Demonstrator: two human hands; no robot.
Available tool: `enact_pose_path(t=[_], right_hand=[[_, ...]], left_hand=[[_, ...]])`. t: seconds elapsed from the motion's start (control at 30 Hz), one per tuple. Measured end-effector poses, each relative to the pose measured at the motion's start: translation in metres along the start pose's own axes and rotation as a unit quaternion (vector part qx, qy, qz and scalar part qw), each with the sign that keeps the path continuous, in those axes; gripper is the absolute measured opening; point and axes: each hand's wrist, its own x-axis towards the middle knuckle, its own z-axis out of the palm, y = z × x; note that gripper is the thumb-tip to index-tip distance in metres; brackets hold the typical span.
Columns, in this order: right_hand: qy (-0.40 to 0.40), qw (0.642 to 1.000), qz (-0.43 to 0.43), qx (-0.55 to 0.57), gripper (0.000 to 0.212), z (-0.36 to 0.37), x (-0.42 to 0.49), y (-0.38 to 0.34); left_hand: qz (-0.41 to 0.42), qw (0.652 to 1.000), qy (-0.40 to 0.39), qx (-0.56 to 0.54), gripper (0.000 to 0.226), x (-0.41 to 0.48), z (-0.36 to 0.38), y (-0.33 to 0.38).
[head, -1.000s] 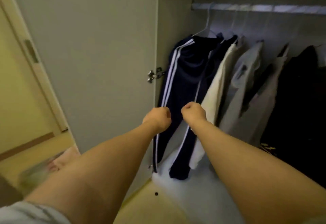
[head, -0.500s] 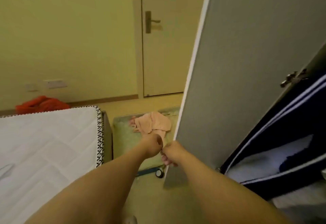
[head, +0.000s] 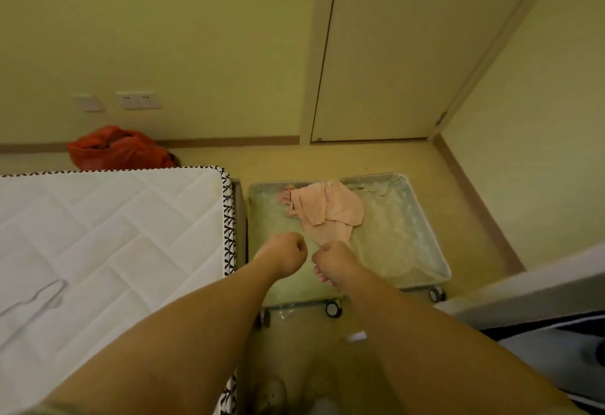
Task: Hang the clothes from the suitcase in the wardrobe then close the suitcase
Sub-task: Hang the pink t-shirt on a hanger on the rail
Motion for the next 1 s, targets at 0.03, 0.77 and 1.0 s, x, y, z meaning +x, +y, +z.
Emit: enact_pose_path(t=[0.03, 0.77, 1.0], right_hand=[[-0.001, 1.000, -0.005, -0.006, 0.009, 0.000, 0.013, -0.006], [-0.020, 0.989, 0.037, -0.139, 0.021, 0.011, 0.415, 0.051], [0.013, 0.966, 0.049, -0.255, 0.024, 0.031, 0.534, 0.156]], left_hand=[[-0.003, 1.000, 0.000, -0.008, 0.027, 0.010, -0.003, -0.002], [-0.092, 0.994, -0.058, -0.017, 0.026, 0.385, 0.083, -0.101], [-0.068, 0.990, -0.121, 0.015, 0.025, 0.483, 0.204, -0.139]])
